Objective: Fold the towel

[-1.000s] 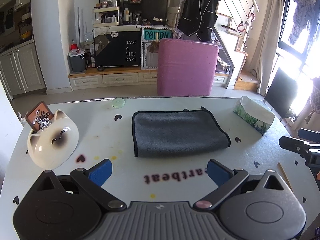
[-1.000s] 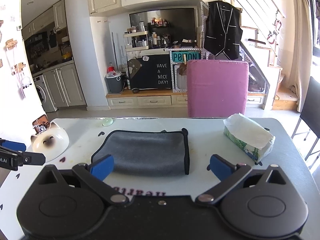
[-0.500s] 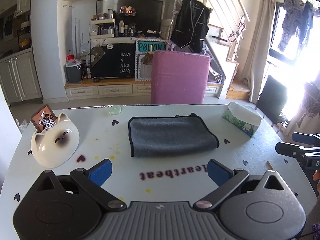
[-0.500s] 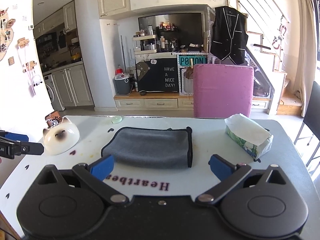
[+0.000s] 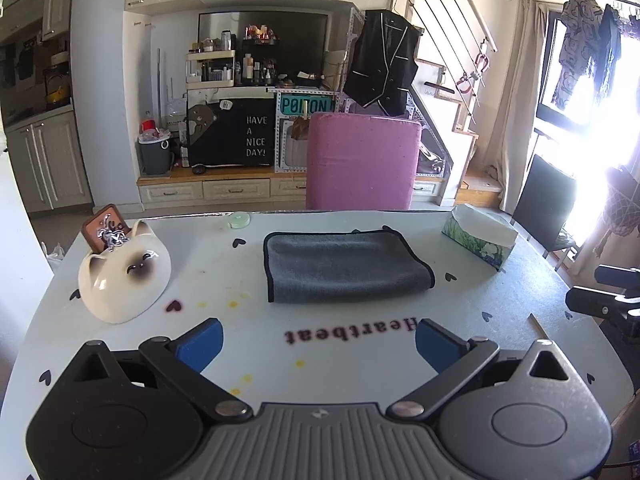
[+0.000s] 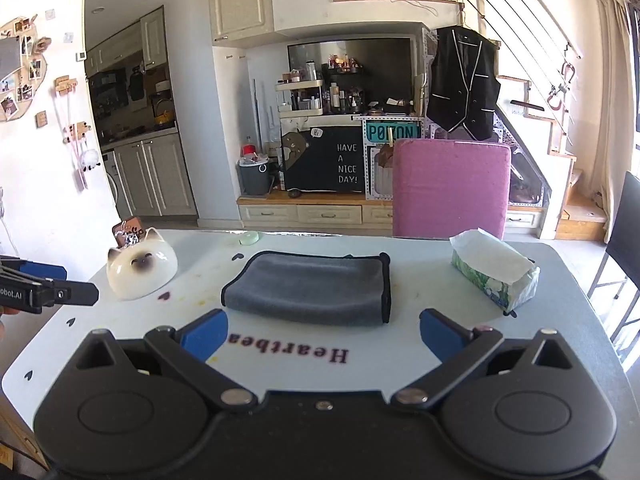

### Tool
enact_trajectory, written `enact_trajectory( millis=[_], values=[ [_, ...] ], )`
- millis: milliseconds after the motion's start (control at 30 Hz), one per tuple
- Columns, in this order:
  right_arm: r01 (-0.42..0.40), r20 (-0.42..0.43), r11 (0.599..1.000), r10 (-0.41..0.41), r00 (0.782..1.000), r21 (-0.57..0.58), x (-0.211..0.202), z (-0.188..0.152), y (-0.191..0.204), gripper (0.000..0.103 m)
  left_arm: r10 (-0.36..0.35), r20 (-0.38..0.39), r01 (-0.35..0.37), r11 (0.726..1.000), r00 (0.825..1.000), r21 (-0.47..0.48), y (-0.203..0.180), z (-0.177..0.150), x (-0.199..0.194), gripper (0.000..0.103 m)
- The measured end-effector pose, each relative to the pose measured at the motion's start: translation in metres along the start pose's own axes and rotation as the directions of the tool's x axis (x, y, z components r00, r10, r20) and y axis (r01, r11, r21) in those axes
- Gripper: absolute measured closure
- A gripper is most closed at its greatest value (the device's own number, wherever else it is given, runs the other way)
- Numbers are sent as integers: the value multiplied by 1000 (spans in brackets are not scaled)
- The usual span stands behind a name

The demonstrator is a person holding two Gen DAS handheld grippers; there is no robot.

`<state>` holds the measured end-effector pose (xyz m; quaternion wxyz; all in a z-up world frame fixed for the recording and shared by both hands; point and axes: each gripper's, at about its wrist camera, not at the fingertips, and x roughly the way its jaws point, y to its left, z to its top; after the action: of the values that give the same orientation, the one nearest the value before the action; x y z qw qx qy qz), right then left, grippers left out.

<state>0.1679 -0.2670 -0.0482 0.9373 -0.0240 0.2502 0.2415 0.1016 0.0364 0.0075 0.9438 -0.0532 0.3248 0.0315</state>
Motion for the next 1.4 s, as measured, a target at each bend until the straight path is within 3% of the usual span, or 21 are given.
enact_trajectory(
  millis=[633,1133,1400],
  values=[
    [-33,-22,999,33,999,-3,-45,-21,11,1,-66,18,65,996,998,66,-23,-34,-40,0],
    [-57,-26,998,56,998,-40,-75,-37,25,1,-51,-15,51,996,999,66,-24,-62,-55,0],
    [-55,-45,998,55,997,-2,-82,-50,32,1,-27,-16,29,996,999,80,-26,-74,-61,0]
  ],
)
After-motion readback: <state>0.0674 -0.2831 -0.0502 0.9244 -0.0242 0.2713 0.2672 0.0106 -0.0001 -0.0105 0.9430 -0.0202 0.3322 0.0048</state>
